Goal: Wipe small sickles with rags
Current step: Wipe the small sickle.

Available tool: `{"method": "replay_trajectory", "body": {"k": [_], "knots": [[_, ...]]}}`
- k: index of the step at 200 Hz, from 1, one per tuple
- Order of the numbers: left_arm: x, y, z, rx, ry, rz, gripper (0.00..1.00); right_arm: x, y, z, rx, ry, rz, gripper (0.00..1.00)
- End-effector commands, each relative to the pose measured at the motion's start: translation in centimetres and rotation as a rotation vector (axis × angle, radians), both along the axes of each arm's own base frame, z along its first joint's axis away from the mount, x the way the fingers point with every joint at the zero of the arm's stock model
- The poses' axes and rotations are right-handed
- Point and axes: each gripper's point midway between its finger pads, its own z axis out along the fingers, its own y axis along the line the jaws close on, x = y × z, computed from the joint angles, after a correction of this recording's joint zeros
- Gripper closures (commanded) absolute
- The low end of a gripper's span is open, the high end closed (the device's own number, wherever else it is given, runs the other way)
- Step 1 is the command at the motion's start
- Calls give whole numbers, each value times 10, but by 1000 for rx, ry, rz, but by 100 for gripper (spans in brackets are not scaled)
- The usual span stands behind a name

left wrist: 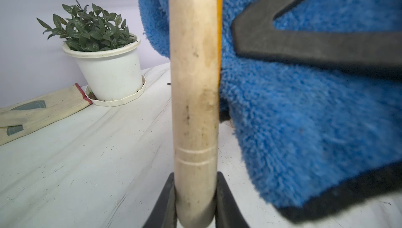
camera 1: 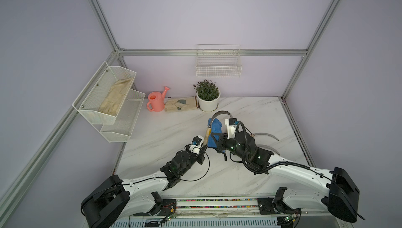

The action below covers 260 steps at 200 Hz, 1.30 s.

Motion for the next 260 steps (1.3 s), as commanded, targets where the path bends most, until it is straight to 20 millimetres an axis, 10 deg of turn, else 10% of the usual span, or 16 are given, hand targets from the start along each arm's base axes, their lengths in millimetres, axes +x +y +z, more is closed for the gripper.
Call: {"method": "replay_trajectory", "body": {"k": [1, 56, 176, 260], "knots": [[-8, -14, 11, -13, -23, -75, 100, -7, 21, -8, 59, 25, 80, 100], [-8, -12, 11, -14, -26, -69, 100, -24, 36, -55, 43, 109, 121, 100], [-5, -11, 8, 5, -29, -52, 100, 1, 16, 63, 123, -54, 79, 100], [-5, -9, 9, 5, -33, -43, 100, 13, 8, 59, 141, 13, 28, 100]]}}
